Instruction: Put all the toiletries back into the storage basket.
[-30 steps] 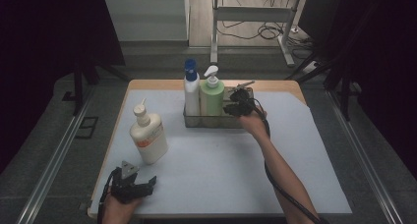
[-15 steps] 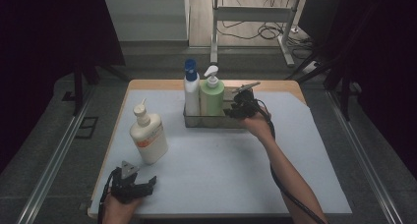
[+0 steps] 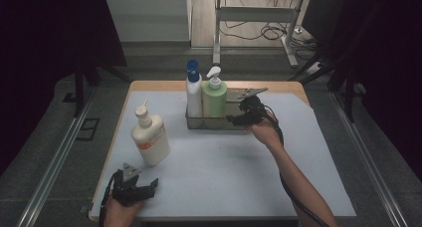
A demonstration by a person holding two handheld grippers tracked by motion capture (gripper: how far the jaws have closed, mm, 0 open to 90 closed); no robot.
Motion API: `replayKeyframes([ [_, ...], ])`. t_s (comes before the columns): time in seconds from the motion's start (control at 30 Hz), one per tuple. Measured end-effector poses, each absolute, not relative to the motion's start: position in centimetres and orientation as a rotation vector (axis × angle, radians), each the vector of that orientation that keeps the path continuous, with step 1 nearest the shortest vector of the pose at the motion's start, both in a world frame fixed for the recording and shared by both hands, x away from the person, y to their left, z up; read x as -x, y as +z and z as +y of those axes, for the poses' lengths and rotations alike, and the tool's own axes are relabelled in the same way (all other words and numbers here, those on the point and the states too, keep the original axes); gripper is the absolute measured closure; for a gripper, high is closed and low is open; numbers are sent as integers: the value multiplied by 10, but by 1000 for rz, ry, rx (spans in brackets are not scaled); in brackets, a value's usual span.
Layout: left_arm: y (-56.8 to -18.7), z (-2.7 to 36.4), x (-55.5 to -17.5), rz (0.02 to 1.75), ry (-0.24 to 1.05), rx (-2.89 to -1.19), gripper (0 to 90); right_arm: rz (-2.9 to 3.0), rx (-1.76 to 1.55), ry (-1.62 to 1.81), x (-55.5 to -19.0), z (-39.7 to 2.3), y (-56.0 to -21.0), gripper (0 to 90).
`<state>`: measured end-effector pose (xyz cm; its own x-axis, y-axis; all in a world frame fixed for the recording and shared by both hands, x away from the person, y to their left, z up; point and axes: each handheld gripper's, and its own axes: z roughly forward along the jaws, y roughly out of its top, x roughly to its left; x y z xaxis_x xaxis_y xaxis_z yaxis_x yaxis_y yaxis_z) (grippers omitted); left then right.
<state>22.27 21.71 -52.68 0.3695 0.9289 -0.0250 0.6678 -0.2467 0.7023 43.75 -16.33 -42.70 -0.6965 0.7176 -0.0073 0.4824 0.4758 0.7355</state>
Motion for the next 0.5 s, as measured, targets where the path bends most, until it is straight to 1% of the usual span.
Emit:
replayKeyframes([
  [0.13, -527, 217, -222, 1374, 536, -2003, 125, 2419, -983, 1058, -429, -166, -425, 241],
  [0.23, -527, 217, -222, 1374, 536, -2003, 125, 2420, -969, 1055, -425, -167, -424, 232],
  [0.27, -527, 217, -223, 1375, 536, -2004, 125, 2428, -952, 1050, -422, -167, -424, 210],
  [0.43, -527, 217, -223, 1376, 535, -2005, 125, 2429, -934, 1057, -414, -169, -423, 186],
  [0.47, -526, 217, -223, 1377, 533, -2007, 125, 2426, -919, 1054, -410, -170, -423, 161],
  [0.5, -526, 217, -223, 1377, 533, -2007, 125, 2426, -919, 1054, -410, -170, -423, 161],
])
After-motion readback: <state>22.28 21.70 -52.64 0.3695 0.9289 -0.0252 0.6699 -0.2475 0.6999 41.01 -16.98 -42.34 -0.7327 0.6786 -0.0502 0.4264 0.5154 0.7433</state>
